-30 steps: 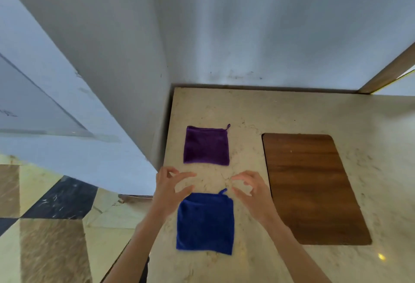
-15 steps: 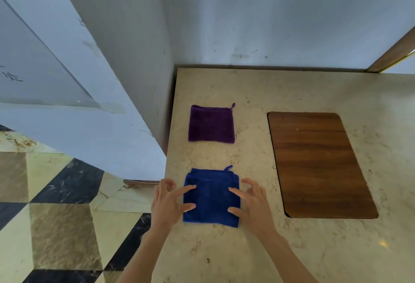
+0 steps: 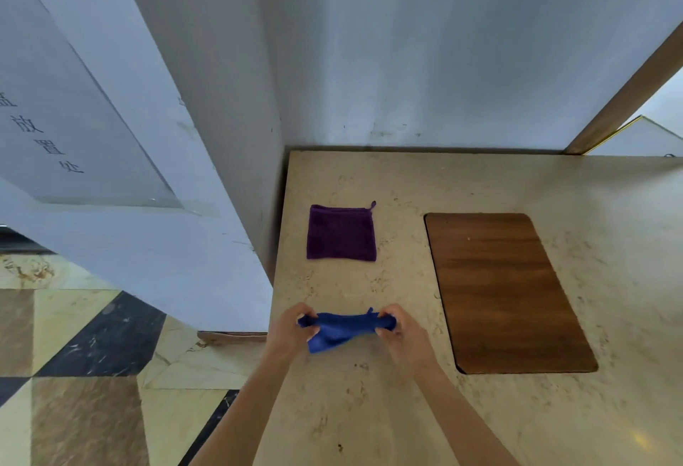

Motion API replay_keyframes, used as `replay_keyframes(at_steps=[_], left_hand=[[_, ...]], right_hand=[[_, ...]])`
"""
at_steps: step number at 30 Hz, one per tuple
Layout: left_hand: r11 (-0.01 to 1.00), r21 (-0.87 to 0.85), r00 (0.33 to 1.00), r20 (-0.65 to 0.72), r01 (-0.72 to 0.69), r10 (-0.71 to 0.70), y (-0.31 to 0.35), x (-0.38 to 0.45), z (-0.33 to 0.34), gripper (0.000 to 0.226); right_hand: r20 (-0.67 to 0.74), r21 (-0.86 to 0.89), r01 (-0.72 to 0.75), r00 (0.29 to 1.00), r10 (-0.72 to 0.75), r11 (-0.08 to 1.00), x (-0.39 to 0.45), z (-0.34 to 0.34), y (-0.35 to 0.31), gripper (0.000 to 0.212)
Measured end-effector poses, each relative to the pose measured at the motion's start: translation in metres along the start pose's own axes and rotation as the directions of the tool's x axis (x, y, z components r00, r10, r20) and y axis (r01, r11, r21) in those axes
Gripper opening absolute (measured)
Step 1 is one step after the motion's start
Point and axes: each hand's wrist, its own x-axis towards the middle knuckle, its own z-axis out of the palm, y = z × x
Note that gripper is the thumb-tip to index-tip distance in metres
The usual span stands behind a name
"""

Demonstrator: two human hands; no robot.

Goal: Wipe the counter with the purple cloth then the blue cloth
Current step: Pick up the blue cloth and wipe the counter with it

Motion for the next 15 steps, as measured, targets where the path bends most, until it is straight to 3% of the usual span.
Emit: replay_keyframes(at_steps=[3, 6, 10, 15], left_hand=[[0.988, -0.152, 0.999, 0.036, -0.034, 0.04, 0.035, -0.02, -0.024, 0.022], [0.972, -0.19, 0.989, 0.037, -0.134, 0.144, 0.078, -0.04, -0.046, 0.016], [0.935, -0.015, 0.936, -0.019, -0.353, 0.353, 0.142, -0.065, -0.058, 0.03], [0.898, 0.117, 0.902, -0.03, -0.425, 0.431, 0.216, -0.093, -0.043, 0.028]], right_hand=[[-0.03, 0.094, 0.021, 0.999, -0.018, 0.995, -0.016, -0.028, -0.021, 0.017], [-0.131, 0.153, 0.096, 0.988, -0.076, 0.983, -0.035, -0.067, -0.046, 0.015], [-0.297, 0.15, 0.201, 0.943, -0.149, 0.968, -0.068, -0.119, -0.077, 0.012], [-0.526, 0.002, 0.282, 0.816, -0.239, 0.96, -0.115, -0.178, -0.09, 0.018]])
